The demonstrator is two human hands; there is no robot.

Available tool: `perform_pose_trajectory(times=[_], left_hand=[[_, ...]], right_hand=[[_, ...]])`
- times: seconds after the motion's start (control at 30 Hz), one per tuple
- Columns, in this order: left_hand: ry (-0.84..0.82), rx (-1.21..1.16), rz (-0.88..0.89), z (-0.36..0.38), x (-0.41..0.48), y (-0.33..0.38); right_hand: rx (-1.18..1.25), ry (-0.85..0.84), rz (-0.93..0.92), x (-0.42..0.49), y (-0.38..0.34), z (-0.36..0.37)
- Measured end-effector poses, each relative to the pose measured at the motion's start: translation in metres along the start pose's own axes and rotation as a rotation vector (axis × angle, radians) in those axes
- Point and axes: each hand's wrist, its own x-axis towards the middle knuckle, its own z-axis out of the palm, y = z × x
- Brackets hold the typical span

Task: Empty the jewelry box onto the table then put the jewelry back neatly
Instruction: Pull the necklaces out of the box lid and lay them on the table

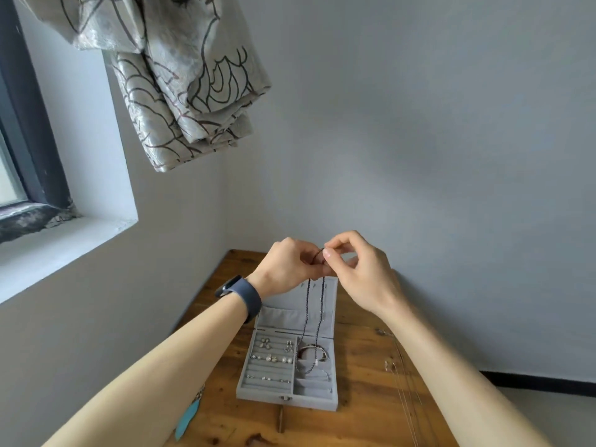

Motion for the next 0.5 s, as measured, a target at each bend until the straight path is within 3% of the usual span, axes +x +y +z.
perform_pose_trajectory(times=[0.07,0.13,0.23,0.5], left_hand=[[-0.026,-0.227,-0.016,0.004,-0.012,0.003],[-0.029,-0.444,-0.058,0.010,-0.024,0.007],[-0.029,-0.559,-0.099,0.024,-0.039,0.011],[-0.072,-0.378,-0.125,0.043,-0.060,-0.009]], right_hand=[[0.279,-0.029,0.139,-0.025,0.005,0.001],[0.484,-0.200,0.300,-0.054,0.016,0.006],[0.465,-0.428,0.432,-0.101,0.037,0.025],[0.346,-0.294,0.452,-0.186,0.070,0.048]])
